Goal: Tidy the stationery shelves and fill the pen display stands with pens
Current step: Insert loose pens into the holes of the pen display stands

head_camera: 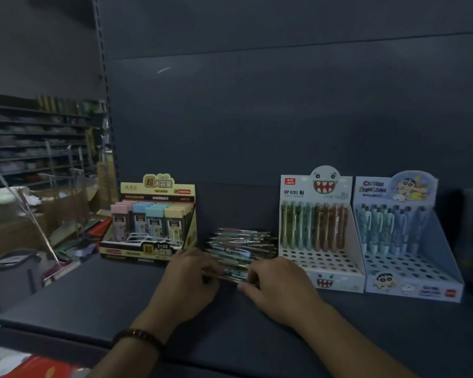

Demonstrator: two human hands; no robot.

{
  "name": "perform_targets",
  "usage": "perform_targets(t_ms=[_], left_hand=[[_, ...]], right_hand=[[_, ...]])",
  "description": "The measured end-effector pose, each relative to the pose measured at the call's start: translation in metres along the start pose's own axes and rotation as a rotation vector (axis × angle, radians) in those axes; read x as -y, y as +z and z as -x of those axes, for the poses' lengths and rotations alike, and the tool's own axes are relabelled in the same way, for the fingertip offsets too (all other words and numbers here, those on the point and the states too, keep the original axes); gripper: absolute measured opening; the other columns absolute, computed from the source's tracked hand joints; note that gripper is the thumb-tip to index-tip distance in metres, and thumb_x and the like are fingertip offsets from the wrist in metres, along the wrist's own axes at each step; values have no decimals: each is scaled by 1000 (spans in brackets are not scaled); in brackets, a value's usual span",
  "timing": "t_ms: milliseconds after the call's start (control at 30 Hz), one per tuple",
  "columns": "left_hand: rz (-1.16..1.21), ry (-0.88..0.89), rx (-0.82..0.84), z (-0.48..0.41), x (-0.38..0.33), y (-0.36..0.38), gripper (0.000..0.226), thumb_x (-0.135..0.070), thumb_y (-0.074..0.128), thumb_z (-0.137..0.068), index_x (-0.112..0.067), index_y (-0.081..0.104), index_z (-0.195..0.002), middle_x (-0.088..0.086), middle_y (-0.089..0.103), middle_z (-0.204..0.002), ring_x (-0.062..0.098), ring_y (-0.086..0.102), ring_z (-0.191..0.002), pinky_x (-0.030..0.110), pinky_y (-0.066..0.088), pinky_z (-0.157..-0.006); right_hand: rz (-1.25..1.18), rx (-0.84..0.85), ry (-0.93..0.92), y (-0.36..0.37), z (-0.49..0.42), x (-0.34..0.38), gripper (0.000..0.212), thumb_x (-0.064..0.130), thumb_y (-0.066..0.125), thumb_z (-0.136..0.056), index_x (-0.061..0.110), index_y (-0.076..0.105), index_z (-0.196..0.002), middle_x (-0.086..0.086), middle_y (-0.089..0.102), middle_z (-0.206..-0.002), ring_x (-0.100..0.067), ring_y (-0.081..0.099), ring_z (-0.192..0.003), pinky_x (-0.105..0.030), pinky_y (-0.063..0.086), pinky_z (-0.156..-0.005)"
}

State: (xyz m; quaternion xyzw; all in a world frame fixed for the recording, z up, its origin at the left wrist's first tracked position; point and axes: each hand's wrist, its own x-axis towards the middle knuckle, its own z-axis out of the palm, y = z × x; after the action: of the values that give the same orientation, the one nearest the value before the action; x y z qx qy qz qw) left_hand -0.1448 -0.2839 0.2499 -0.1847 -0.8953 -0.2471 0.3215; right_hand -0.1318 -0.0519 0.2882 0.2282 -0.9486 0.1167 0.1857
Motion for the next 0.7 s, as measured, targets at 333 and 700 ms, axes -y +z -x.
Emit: perform_targets(t_ms=[333,700], left_hand=[[81,19,74,-2,-20,-10,8,-30,79,-90,-37,81,-94,-23,70,-90,-2,64,-91,15,51,-79],[104,32,171,-13,-57,-19,10,-33,77,-94,-36,75,-85,-22,69,-88,1,58,-93,17,46,-74]], right_hand=[[-770,-208,158,-19,9,-11,14,29,75,-96,22,67,-86,1,70,-76,-15,69,-56,-29,53,-52],[-1184,-349,218,-36,4,-17,7,9,71,-98,4,67,-97,-13,72,-84,-34,76,-66,-34,53,-40]])
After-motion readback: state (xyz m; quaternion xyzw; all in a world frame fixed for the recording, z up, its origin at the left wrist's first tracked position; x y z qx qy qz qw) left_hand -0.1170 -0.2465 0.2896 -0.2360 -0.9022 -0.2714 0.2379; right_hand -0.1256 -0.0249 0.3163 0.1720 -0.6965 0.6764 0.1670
